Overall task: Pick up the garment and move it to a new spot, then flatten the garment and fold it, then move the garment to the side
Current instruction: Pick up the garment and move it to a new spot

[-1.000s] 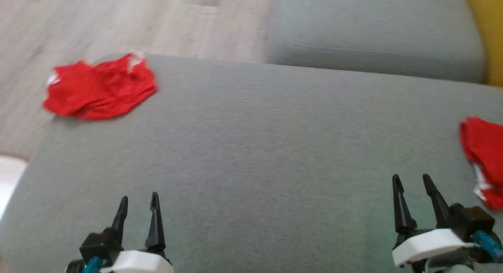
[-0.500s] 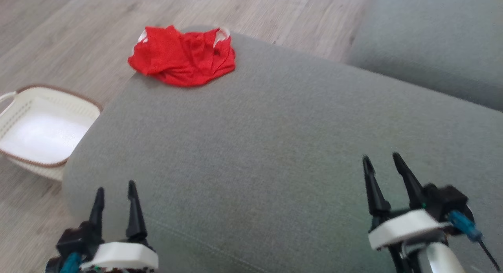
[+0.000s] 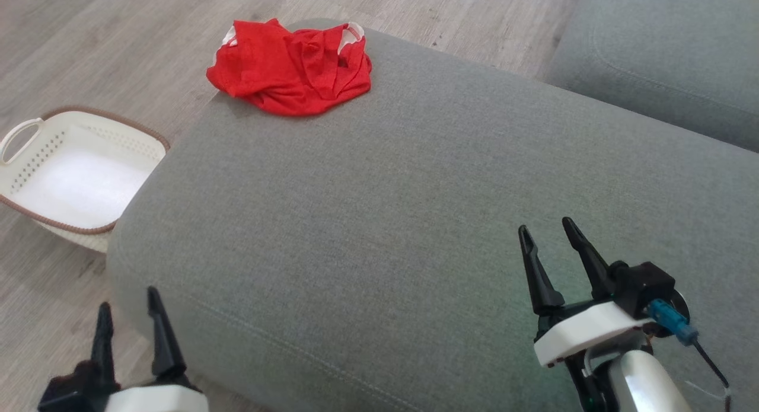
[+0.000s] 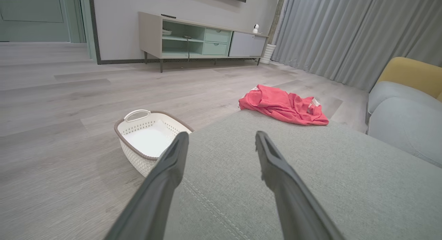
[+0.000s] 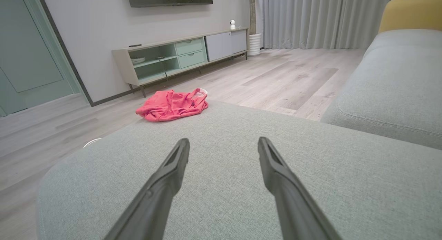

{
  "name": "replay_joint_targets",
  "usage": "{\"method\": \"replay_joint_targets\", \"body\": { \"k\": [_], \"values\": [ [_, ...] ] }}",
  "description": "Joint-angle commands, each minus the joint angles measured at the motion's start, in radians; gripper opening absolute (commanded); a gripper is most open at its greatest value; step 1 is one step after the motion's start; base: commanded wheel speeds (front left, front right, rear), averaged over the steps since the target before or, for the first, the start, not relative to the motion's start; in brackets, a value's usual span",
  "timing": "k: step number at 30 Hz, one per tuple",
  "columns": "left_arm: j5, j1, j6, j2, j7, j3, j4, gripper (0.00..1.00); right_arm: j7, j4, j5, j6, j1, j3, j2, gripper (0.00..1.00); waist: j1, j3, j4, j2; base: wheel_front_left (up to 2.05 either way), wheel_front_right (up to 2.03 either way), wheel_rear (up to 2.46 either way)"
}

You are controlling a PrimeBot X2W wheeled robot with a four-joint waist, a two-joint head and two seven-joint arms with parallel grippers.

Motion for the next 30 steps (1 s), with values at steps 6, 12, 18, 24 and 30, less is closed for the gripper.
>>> {"method": "replay_joint_targets", "body": {
  "k": [6,12,18,24,30],
  "values": [
    [0.031,-0.096,-0.032,0.083,0.006,0.091,-0.043,1.00,0.002,-0.048,-0.017,0.007,-0.045,0.008,-0.006,1.00,-0.0001,0.022,0.014,-0.0001,0.00,0.00,0.00],
    [0.030,-0.352,-0.117,0.213,0.116,0.108,-0.035,1.00,0.048,-0.153,-0.077,0.007,-0.031,-0.095,-0.006,1.00,-0.0001,0.100,0.017,-0.0001,0.00,0.00,0.00],
    [-0.005,-0.710,-0.204,0.337,0.236,0.152,0.112,1.00,0.163,-0.335,-0.184,0.007,-0.108,-0.105,-0.006,1.00,-0.0001,0.281,-0.130,-0.0001,0.00,0.00,0.00],
    [-0.041,-0.924,-0.251,0.377,0.356,0.142,0.267,1.00,0.232,-0.443,-0.234,0.007,-0.151,-0.118,-0.006,1.00,-0.0001,0.393,-0.221,-0.0001,0.00,0.00,0.00],
    [-0.064,-1.081,-0.261,0.362,0.429,0.128,0.443,1.00,0.277,-0.536,-0.273,0.007,-0.169,-0.157,-0.006,1.00,-0.0001,0.514,-0.290,-0.0001,0.00,0.00,0.00]
  ]
}}
